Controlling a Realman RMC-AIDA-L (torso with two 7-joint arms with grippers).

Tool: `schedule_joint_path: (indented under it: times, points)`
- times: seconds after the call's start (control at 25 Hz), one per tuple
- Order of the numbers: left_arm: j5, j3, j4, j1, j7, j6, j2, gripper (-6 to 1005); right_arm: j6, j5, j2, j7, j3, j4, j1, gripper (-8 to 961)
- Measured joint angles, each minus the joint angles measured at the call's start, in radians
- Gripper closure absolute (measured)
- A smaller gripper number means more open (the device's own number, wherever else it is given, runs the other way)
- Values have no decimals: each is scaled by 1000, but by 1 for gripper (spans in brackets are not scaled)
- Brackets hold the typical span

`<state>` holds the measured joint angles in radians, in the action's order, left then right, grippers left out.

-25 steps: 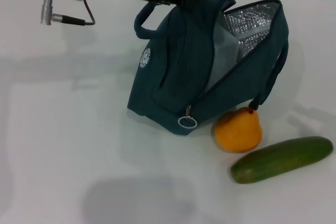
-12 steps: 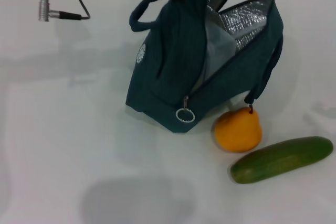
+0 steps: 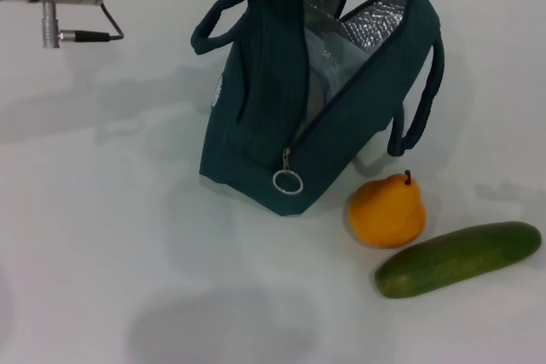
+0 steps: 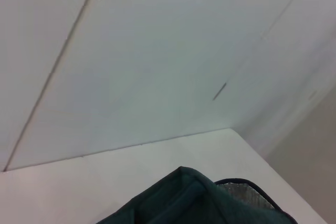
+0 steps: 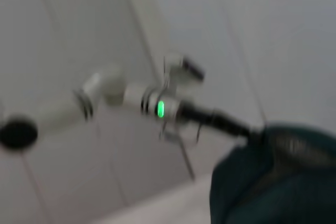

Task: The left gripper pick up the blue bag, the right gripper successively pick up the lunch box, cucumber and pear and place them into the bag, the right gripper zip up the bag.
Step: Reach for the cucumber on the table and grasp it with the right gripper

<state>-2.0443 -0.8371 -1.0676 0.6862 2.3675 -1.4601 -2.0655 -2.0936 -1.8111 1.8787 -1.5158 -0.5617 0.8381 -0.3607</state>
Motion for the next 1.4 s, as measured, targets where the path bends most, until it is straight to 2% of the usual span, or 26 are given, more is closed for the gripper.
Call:
schedule_joint_path:
  times: [0.16,0.28,0.36,0.52,0.84,1.0,1.24,1.4]
  points:
    - [1,9,1,-4,-2,3,-8,932,-2,-132,-8,-102,-14,136,-65,201]
    - [1,9,2,-5,-2,8,-16,932,-4,-217,-7,-163,-41,220,-113,157]
    - [2,7,9,-5,-3,18,-17,932,0,-274,-3,-217,-99,288,-149,127]
    - [22,3,39,-1,-19,35,-18,932,8,-373,13,-328,-242,394,-237,128]
    - [72,2,75,1,-48,76,-17,931,10,-537,62,-418,-415,417,-396,129]
    - [73,7,87,5,-52,78,-16,931,16,-580,81,-433,-495,412,-432,130]
    - [77,7,87,5,-53,83,-17,931,64,-684,128,-445,-600,402,-439,131]
    - [77,7,87,1,-62,92,-17,931,135,-699,133,-454,-691,382,-429,131]
